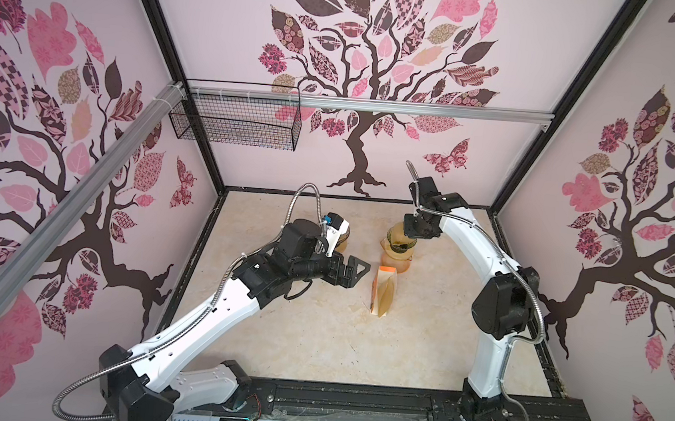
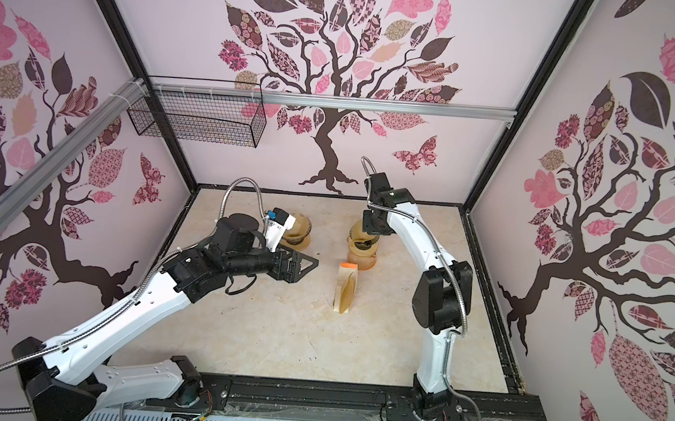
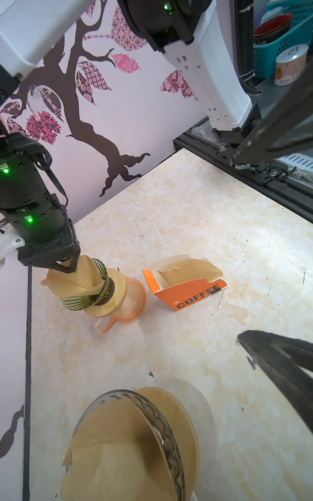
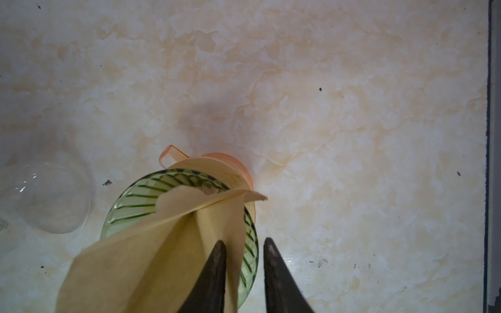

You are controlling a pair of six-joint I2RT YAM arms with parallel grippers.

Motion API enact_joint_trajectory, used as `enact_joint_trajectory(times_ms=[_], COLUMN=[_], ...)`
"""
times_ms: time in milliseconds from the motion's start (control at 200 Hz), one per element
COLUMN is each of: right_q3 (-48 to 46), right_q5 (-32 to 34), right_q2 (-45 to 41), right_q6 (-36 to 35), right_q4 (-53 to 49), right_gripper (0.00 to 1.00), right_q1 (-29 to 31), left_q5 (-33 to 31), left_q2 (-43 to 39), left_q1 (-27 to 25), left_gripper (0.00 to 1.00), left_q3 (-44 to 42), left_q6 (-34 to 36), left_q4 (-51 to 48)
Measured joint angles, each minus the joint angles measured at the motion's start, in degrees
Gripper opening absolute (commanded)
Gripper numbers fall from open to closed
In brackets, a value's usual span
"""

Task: Place the coffee filter in the dripper
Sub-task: 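Lower the filter into the green dripper with the right gripper while left gripper approaches, then bring the left gripper to the filter edge beside the right gripper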

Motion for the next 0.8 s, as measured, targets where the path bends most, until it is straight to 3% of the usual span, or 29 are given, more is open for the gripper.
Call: enact_joint_trajectory(times_ms=[485, 740, 800], right_q3=[-4.22, -15.23, -18.10], right_q5=[-0.42, -1.18, -1.46], right_q2=[-2.34, -11.23, -14.36], right_q6=[-0.20, 1.05, 1.75], right_q4=[4.42, 11.91, 14.08], right_gripper=[0.45, 0.49, 0.54], right_q1=[0.00, -0.13, -0.35], left_q5=[-2.14, -5.33, -6.08], left_q2=[3.48, 12.04, 14.45], left_q1=[-0.20, -0.79, -0.92], left_gripper=[0.98, 0.95, 0.94], left_q3=[6.43, 14.67, 16.41], left_q6=[0.66, 1.70, 1.68], left_q4=[-2.49, -6.97, -7.69])
